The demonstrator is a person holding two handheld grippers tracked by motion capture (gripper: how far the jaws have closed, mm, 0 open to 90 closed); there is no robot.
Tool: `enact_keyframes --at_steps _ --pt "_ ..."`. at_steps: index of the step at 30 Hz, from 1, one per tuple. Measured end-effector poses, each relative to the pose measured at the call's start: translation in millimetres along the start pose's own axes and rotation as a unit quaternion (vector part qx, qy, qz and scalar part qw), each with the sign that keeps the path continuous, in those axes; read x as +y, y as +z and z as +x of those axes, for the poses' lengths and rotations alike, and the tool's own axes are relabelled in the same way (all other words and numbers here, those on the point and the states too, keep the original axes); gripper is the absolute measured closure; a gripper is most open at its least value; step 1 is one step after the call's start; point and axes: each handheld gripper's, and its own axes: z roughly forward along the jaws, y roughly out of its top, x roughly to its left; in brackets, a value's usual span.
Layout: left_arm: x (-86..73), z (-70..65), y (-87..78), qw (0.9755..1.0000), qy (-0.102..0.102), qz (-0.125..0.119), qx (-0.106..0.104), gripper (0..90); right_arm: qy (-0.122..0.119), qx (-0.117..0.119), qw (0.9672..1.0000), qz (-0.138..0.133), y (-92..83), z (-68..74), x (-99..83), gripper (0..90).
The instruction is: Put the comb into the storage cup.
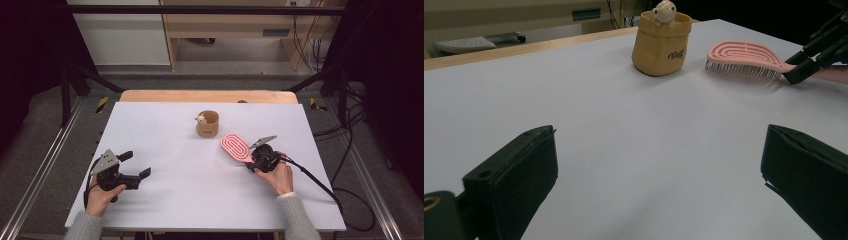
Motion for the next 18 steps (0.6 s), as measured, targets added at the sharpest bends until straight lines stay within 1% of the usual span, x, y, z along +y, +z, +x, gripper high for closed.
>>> enact_keyframes --at_steps 6,7,8,12,18 --pt "0.1 0.2 -0.2 1.0000 0.000 -0.001 0.000 1.6 0.004 0.006 0.9999 -0.012 -7.0 -0.6 0.6 69.4" --pt "0.1 0.2 -0.2 1.0000 0.000 0.000 0.000 1.6 0.009 0.006 0.9998 -0.014 -8.5 -0.1 0.8 69.4" --pt "0.1 0.2 -0.1 1.0000 -0.001 0.000 0.000 1.6 0.005 0.008 0.9998 -0.019 -9.7 -0.8 0.8 69.4" --pt "0.1 0.1 0.1 1.0000 -0.001 0.001 -0.001 1.6 0.011 0.010 0.9992 -0.036 -15.6 -0.4 1.1 69.4" --pt "0.6 -1.1 0.7 1.0000 -0.002 0.001 -0.001 1.6 0.010 0.016 0.9985 -0.051 -21.6 0.0 0.9 69.4"
